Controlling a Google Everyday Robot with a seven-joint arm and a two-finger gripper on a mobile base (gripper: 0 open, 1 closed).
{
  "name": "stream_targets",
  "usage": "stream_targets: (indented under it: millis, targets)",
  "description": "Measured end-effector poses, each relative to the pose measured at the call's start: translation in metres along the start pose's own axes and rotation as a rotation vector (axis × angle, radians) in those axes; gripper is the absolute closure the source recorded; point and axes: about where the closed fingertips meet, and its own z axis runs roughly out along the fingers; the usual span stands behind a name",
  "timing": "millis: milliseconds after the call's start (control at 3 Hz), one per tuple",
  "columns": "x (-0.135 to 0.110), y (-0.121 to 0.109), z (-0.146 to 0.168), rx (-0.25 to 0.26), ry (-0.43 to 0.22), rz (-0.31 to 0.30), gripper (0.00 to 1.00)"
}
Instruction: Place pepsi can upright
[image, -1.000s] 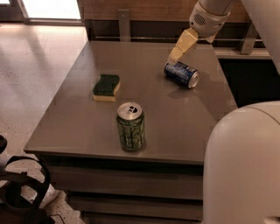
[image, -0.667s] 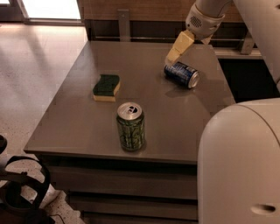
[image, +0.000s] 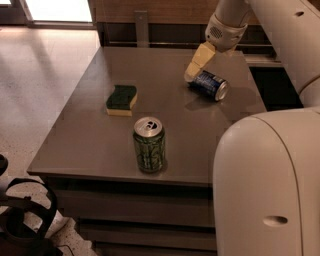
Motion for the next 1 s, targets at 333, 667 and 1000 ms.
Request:
stream_targets:
  millis: [333, 667, 1000]
  targets:
    - [0.004, 0.000, 0.011, -0.008, 0.037, 0.005, 0.00]
    - [0.011, -0.004, 0.019, -0.014, 0.063, 0.021, 0.00]
    - [0.018, -0.010, 0.026, -0.015, 0.088, 0.030, 0.00]
